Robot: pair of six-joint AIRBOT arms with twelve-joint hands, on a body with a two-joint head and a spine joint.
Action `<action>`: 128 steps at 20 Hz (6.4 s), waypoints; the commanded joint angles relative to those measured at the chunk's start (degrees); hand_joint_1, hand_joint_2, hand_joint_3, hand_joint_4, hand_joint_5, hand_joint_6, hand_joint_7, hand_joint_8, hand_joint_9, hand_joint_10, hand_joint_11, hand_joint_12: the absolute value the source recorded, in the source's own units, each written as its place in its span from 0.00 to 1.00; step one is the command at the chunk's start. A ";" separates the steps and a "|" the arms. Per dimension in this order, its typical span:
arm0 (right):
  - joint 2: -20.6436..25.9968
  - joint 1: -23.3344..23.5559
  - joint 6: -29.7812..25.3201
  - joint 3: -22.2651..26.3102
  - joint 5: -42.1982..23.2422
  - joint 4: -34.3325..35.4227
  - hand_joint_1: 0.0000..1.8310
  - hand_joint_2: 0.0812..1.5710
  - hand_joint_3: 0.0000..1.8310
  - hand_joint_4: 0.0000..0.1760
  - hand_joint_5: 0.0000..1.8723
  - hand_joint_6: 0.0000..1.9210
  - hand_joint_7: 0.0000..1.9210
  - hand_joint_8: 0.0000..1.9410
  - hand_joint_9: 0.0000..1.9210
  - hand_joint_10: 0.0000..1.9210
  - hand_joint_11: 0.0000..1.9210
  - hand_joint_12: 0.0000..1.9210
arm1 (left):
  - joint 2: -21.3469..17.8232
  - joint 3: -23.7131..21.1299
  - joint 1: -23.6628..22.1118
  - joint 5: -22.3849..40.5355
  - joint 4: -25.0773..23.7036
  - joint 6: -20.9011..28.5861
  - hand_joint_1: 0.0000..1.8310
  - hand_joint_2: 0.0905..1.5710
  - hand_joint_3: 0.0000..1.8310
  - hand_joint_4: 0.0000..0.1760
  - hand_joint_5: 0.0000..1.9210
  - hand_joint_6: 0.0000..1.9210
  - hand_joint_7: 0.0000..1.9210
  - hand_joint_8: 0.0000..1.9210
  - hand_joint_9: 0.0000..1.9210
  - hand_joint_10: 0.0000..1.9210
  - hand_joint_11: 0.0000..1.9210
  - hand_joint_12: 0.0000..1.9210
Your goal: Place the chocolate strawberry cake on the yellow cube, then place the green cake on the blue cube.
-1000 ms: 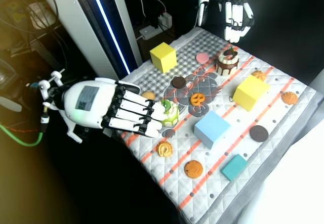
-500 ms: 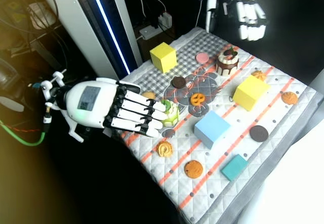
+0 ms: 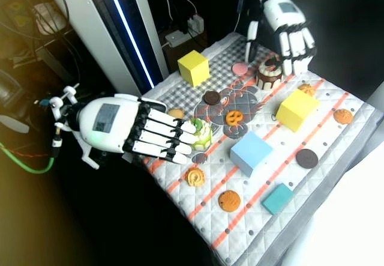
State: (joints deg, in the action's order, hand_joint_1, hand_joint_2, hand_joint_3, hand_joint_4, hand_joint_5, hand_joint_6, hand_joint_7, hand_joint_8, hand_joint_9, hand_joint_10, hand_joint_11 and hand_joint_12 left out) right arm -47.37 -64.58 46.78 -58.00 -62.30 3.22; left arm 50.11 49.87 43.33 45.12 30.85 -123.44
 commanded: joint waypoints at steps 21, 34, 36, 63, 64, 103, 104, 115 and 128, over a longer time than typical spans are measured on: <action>-0.42 -0.48 -0.83 -0.23 -7.05 0.95 0.16 0.80 0.00 0.00 0.28 0.00 0.21 0.00 0.25 0.00 0.27 0.05 | 2.01 3.34 -1.93 9.00 1.80 7.32 0.57 0.72 0.00 0.01 0.46 0.61 0.42 0.70 0.35 0.77 0.18 0.89; -1.23 -0.46 -0.83 -0.95 -7.04 1.02 0.17 0.80 0.00 0.00 0.28 0.00 0.22 0.00 0.25 0.00 0.28 0.04 | 6.90 13.85 -16.82 0.78 -4.63 18.33 0.63 0.68 0.00 0.00 0.52 0.52 0.53 0.61 0.58 0.72 0.56 0.89; -1.35 -0.45 -0.83 -0.98 -7.05 1.03 0.15 0.80 0.00 0.06 0.27 0.00 0.22 0.00 0.25 0.00 0.28 0.04 | 8.62 16.42 -19.27 -3.05 -4.54 18.33 0.63 0.68 0.00 0.00 0.52 0.52 0.54 0.59 0.61 0.71 0.60 0.89; -2.17 -0.60 -2.72 -2.01 -8.69 0.86 0.20 0.81 0.00 0.20 0.26 0.00 0.22 0.00 0.24 0.00 0.25 0.02 | 16.43 28.68 -21.29 -8.38 -0.82 18.33 0.57 0.71 0.00 0.31 0.47 0.58 0.46 0.62 0.39 0.74 0.30 0.90; -2.18 -0.74 -2.88 -2.01 -8.69 0.86 0.21 0.81 0.00 0.20 0.25 0.00 0.21 0.00 0.24 0.00 0.25 0.02 | 16.52 28.69 -20.96 -8.53 -0.60 18.33 0.58 0.71 0.00 0.10 0.47 0.58 0.44 0.60 0.38 0.73 0.28 0.89; -3.26 -1.53 -4.14 -2.55 -8.66 0.94 0.23 0.82 0.00 0.23 0.28 0.00 0.22 0.00 0.24 0.00 0.27 0.01 | 15.49 25.56 -16.22 -6.94 0.31 18.33 0.46 0.59 0.00 0.10 0.33 0.00 0.26 0.40 0.24 0.63 0.18 0.84; -3.26 -1.53 -4.15 -2.55 -8.66 0.94 0.23 0.82 0.00 0.24 0.28 0.00 0.22 0.00 0.24 0.00 0.27 0.01 | 15.46 25.54 -16.21 -6.94 0.31 18.33 0.44 0.58 0.00 0.19 0.31 0.00 0.25 0.39 0.23 0.64 0.16 0.85; -3.28 -1.62 -4.19 -2.50 -8.65 0.98 0.23 0.82 0.00 0.32 0.28 0.00 0.23 0.00 0.25 0.00 0.29 0.02 | 14.49 24.23 -15.46 -5.98 0.35 18.33 0.40 0.55 0.00 0.34 0.13 0.00 0.26 0.03 0.17 0.37 0.00 0.74; -4.99 1.59 -4.19 -4.28 -5.68 0.12 0.04 0.75 0.00 0.15 0.25 0.00 0.22 0.00 0.21 0.00 0.23 0.00 | 0.42 2.91 1.35 18.36 -2.01 18.35 0.33 0.51 0.00 0.72 0.00 0.00 0.04 0.01 0.08 0.00 0.00 0.38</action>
State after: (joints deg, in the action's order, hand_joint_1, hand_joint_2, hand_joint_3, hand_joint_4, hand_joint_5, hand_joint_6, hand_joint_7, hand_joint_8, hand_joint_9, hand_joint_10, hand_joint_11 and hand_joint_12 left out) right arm -52.42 -63.64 42.94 -62.30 -62.06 2.55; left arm 50.50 51.46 46.24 54.39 30.65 -105.32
